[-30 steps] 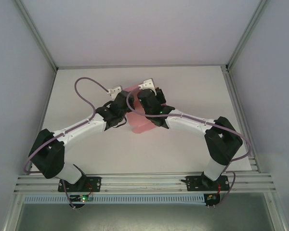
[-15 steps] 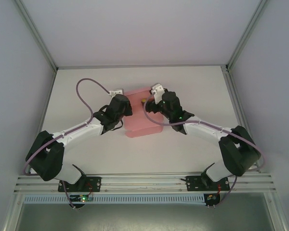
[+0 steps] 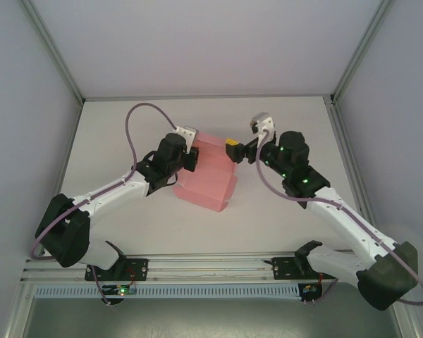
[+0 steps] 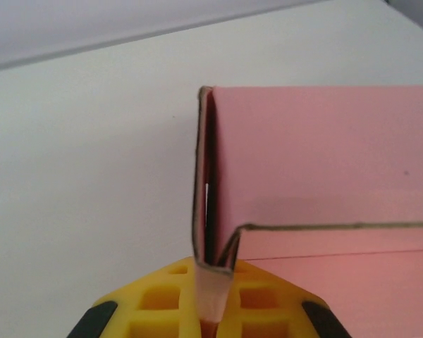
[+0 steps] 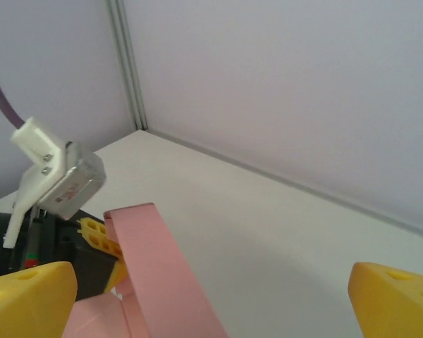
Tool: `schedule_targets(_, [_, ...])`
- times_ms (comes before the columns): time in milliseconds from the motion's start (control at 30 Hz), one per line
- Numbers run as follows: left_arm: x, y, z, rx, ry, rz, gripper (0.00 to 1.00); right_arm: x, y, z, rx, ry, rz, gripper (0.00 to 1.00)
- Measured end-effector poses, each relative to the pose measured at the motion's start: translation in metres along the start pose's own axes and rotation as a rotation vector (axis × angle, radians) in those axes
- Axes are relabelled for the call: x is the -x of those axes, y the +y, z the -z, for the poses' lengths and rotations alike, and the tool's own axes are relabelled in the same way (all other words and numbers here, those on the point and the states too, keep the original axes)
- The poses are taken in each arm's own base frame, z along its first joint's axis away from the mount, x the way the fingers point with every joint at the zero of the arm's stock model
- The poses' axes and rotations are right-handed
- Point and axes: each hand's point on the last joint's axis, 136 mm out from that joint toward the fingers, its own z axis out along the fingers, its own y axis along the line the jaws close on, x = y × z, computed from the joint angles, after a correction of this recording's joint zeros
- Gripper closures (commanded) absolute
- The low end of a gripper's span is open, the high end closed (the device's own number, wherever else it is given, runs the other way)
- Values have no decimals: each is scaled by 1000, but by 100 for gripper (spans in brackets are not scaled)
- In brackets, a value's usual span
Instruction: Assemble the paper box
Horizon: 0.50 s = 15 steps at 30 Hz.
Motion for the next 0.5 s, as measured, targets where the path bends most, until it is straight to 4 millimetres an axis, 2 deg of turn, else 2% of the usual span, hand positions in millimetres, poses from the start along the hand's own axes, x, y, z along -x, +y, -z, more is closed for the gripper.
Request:
schedule_targets(100, [15, -15, 4, -76, -18, -116, 100, -3, -7, 2, 14, 69, -68, 2])
schedule_targets(233, [20, -31, 8, -168, -32, -239, 100, -25, 2, -14, 92, 230, -173, 7])
schedule_targets(400, [24, -35, 5, -185, -42, -305, 100, -67, 22, -28, 226, 412, -313, 26])
schedule_targets(500, [19, -33, -5, -168, -20, -321, 100, -72, 29, -30, 280, 442, -373, 40])
